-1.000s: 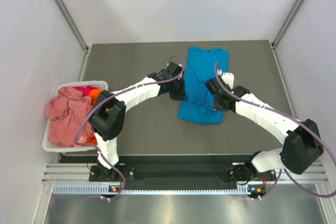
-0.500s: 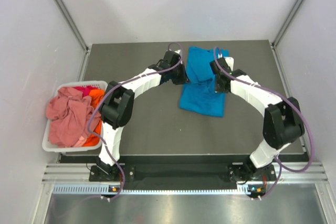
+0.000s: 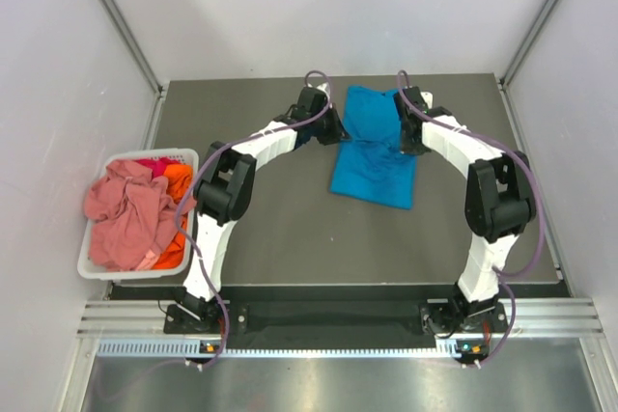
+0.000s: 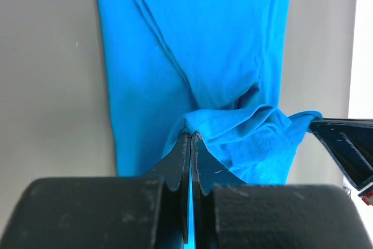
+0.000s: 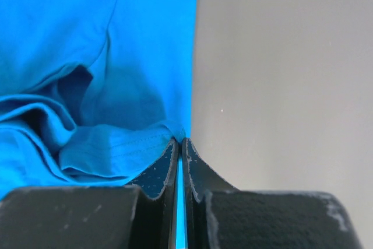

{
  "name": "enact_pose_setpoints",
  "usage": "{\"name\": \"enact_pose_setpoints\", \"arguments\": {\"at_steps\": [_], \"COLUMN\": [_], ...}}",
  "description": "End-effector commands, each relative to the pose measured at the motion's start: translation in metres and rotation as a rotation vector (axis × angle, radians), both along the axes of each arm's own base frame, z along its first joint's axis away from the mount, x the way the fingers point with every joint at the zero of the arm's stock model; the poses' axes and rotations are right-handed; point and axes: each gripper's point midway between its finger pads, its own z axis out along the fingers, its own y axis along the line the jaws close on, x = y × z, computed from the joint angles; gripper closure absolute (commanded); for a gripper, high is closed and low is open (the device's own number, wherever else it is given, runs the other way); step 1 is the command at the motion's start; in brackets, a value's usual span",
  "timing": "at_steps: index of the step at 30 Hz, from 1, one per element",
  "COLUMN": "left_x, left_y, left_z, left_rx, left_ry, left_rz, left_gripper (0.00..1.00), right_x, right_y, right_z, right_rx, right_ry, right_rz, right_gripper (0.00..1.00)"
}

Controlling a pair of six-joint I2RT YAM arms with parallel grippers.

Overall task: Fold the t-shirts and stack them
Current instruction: Fold the tshirt

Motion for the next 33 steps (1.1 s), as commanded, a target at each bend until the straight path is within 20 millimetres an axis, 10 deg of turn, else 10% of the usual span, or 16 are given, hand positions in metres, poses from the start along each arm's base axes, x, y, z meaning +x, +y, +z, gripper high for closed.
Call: {"name": "enact_pose_setpoints", "arguments": {"at_steps": [1,29,33], "left_x": [0.026,0.064,0.065], "left_y": [-0.006,0.012,0.019], "left_z": [0.032,0.003,0.014], "left_rx": [-0.084,-0.026,-0.008], "left_ry": [-0.102,-0.091,-0.086], "left_rz": [0.015,0.116,0.130], "left_gripper": [1.00,1.00,0.80], "right_x": [0.015,0.065,0.078], "right_y": [-0.004,-0.015,-0.025], "right_z": [0.010,0.000,0.015], "right_rx": [0.001,-0.010,-0.031], "right_ry": [-0.020,-0.014,-0.032], "right_rz": [0.004,0.022,-0.015], "right_gripper": [1.00,0.94,0.83]}}
